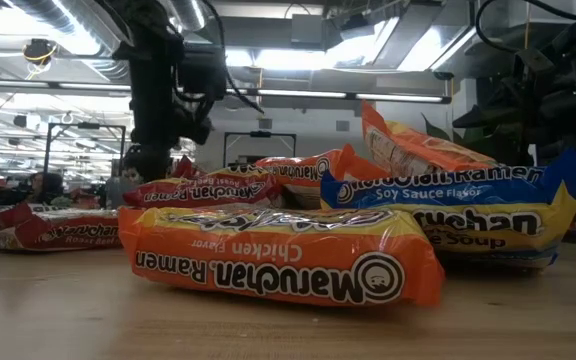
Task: Sort Maruchan noodles
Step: Put the pack of blue ramen noodle soup into the transparent black bin, then put the pack of red ramen noodle soup into the teal blue bin
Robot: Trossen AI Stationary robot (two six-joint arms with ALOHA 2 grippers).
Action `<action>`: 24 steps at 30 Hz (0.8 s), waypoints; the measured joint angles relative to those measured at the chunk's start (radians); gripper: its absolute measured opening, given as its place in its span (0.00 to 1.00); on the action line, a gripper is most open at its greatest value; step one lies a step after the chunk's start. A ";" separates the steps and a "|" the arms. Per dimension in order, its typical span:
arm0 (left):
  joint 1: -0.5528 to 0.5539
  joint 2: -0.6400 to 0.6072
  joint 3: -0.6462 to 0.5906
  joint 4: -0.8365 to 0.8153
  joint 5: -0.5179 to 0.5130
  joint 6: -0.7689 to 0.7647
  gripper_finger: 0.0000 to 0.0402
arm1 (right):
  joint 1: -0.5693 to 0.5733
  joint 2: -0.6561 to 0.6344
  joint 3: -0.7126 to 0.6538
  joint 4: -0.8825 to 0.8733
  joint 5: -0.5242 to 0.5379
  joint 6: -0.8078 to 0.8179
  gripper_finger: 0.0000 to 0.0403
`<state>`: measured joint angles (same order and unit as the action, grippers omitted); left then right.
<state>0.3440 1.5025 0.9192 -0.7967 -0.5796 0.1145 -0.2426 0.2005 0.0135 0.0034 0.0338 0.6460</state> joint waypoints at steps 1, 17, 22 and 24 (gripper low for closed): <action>0.000 -0.015 0.000 -0.002 0.013 -0.001 0.60 | 0.000 0.000 0.000 0.000 0.000 0.000 0.55; -0.124 -0.211 0.000 0.049 0.666 -0.188 0.60 | 0.000 0.000 0.000 0.000 0.000 0.000 0.55; -0.357 -0.213 0.001 0.085 0.509 -0.168 0.60 | 0.000 0.000 0.000 -0.001 -0.010 -0.013 0.55; -0.462 -0.196 0.001 0.109 0.346 -0.132 0.60 | 0.000 0.000 0.000 -0.002 -0.019 -0.023 0.55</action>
<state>-0.1182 1.3060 0.9203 -0.6873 -0.2338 -0.0178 -0.2424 0.2008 0.0132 0.0010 0.0147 0.6235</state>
